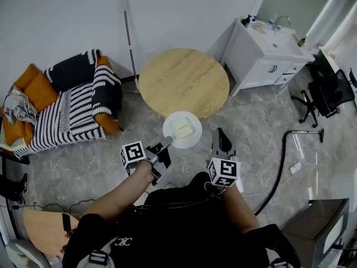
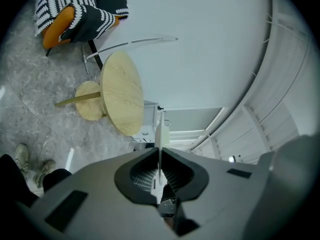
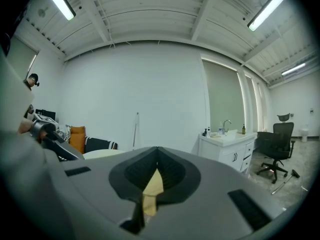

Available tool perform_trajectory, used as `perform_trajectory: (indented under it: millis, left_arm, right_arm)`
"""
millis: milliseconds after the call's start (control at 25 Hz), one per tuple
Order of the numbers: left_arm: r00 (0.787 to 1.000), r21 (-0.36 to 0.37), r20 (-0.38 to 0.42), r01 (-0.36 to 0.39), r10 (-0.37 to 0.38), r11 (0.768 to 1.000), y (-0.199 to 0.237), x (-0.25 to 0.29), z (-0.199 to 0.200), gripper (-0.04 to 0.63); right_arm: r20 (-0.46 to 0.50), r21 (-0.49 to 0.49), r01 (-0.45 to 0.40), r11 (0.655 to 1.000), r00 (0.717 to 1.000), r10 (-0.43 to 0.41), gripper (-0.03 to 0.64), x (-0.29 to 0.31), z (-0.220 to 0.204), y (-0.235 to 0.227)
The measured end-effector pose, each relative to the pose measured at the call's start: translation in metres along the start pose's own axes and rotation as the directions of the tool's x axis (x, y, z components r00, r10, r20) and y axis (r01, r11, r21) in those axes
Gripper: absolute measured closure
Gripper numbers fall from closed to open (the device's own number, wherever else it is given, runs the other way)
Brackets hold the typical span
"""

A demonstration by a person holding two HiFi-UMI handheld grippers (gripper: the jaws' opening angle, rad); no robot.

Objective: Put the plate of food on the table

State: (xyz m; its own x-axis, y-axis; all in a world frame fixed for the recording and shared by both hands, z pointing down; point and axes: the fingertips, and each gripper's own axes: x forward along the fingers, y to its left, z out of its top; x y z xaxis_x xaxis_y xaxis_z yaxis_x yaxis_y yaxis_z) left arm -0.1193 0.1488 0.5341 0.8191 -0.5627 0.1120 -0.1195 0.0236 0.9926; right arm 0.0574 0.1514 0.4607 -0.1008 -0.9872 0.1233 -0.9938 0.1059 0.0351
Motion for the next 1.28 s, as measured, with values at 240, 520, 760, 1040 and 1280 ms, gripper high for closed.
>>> perform_trajectory:
  millis: [240,520,760,1040,1280]
  left_arm:
    - [1.0,-0.004,-0.014,0.002,-0.002,1.0,0.004,0.003,0.006,0.572]
    - [1.0,-0.005,-0.014,-0.006,0.006,1.0,0.01,0.014,0.028,0.571]
    - [1.0,0.0,0.006,-0.006,0.006,1.0,0.01,0.037,0.051,0.571]
    - [1.0,-0.004,-0.003,-0.017,0.016,1.0,0.009,0.058,0.071,0.571]
    - [1.0,-0.01,-0.011,-0.025,0.025,1.0,0.016,0.081,0.089,0.571]
  right_arm:
    - [-0.003,-0.003,0.014,1.0,1.0,-0.014,0.609,0.006,-0.001,-0.001]
    - [0.0,0.001,0.004,1.0,1.0,-0.004,0.609,0.033,-0.005,0.0]
    - [0.01,0.001,-0.01,1.0,1.0,0.01,0.609,0.067,-0.001,-0.01]
    - [0.007,0.006,-0.021,1.0,1.0,0.021,0.609,0.101,0.004,-0.016]
    - [-0.006,0.017,-0.014,1.0,1.0,0.014,0.609,0.13,-0.003,-0.031]
